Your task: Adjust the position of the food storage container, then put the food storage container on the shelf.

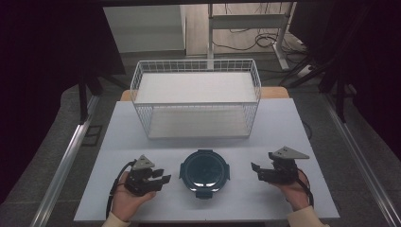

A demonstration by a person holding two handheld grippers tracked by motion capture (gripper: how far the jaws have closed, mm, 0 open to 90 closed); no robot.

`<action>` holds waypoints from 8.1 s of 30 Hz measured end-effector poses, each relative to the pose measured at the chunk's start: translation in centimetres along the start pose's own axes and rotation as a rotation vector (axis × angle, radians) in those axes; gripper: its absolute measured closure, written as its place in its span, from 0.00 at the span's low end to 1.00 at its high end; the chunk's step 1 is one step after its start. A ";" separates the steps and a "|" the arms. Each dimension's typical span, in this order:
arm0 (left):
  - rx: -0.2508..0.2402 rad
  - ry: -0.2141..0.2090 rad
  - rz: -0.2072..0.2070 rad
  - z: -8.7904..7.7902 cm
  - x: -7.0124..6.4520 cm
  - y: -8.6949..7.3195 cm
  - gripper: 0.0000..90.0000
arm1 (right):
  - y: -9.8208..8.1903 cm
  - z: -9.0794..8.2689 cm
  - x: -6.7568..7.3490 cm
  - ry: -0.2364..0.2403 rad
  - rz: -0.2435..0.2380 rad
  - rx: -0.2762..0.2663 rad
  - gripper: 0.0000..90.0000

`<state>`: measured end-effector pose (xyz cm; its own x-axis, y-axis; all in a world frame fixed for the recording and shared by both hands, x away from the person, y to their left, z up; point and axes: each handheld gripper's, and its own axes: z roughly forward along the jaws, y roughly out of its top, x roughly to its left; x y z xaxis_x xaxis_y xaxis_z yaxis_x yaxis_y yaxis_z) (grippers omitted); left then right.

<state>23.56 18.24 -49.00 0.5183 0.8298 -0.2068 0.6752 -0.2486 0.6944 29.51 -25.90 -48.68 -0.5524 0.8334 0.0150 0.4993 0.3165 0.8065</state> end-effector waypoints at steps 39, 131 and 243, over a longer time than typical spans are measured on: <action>-0.060 -0.112 -0.127 -0.1 0.3 1.2 0.18 | 0.4 -1.7 2.1 0.178 0.183 0.010 0.14; 0.033 -0.470 -0.424 5.6 -0.9 1.3 0.40 | -0.8 3.9 7.0 0.483 0.725 0.118 0.46; -0.232 -0.387 -0.243 -5.4 6.4 25.0 0.45 | 27.0 3.0 3.9 0.492 0.363 -0.164 0.48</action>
<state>40.97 20.06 -29.24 0.5467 0.5933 -0.5909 0.6887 0.0828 0.7203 42.87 -12.68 -28.60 -0.6286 0.5564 0.5434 0.6253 -0.0540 0.7785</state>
